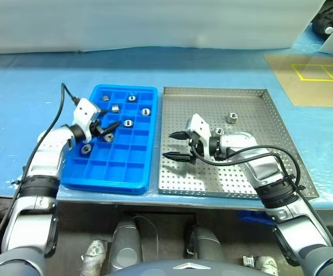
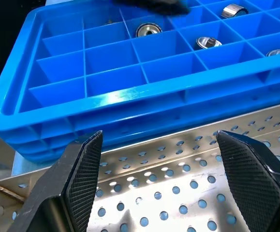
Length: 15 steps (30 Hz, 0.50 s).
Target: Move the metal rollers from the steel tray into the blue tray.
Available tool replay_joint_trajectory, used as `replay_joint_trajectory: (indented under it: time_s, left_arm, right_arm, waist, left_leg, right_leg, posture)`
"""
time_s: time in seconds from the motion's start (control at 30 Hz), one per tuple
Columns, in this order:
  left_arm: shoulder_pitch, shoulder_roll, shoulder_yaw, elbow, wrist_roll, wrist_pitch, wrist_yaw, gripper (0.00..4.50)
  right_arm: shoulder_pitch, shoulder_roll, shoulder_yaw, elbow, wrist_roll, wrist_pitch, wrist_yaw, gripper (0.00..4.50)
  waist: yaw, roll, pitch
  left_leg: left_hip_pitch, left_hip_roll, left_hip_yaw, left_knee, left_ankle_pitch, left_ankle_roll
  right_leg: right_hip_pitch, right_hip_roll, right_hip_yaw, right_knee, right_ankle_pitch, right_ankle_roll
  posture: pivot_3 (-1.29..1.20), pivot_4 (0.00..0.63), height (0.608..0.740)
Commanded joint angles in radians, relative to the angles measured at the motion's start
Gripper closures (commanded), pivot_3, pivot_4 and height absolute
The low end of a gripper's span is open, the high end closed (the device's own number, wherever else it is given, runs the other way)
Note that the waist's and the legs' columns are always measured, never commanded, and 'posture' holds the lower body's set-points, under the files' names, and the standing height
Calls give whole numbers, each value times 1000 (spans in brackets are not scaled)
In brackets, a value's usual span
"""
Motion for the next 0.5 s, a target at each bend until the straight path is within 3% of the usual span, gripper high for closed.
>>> replay_joint_trajectory:
  time_s: [0.03, 0.17, 0.33, 0.5]
  left_arm:
    - [-95, -33, -4, 28, -17, -64, -22, 1137]
    - [-270, -126, -23, 161, -14, -121, -42, 1137]
    - [-489, -255, -75, 504, 71, -231, -29, 1137]
    - [-594, -376, -104, 702, 119, -292, -62, 1137]
  right_arm:
    - [17, -28, -61, -64, 16, 16, -22, 635]
    - [58, -44, -122, -128, 30, 54, -75, 635]
    - [134, -67, -232, -244, 52, 108, -164, 635]
    - [254, -101, -348, -397, 82, 190, -255, 635]
  waist:
    - [-2, 0, 0]
    - [-3, 0, 0]
    - [-31, -1, 0]
    - [-78, -1, 0]
  left_leg:
    - [0, 0, 0, 0, 0, 0]
    - [0, 0, 0, 0, 0, 0]
    - [0, -1, 1, 2, 0, 1]
    - [0, -2, 1, 1, -2, 3]
  right_leg:
    - [0, 0, 0, 0, 0, 0]
    - [0, 0, 0, 0, 0, 0]
    - [1, 0, 3, 0, 0, 0]
    - [3, 1, 5, -6, 1, 2]
  posture:
    - [-106, 150, 740]
    - [-205, 150, 740]
    - [-376, 150, 740]
    - [-539, 150, 740]
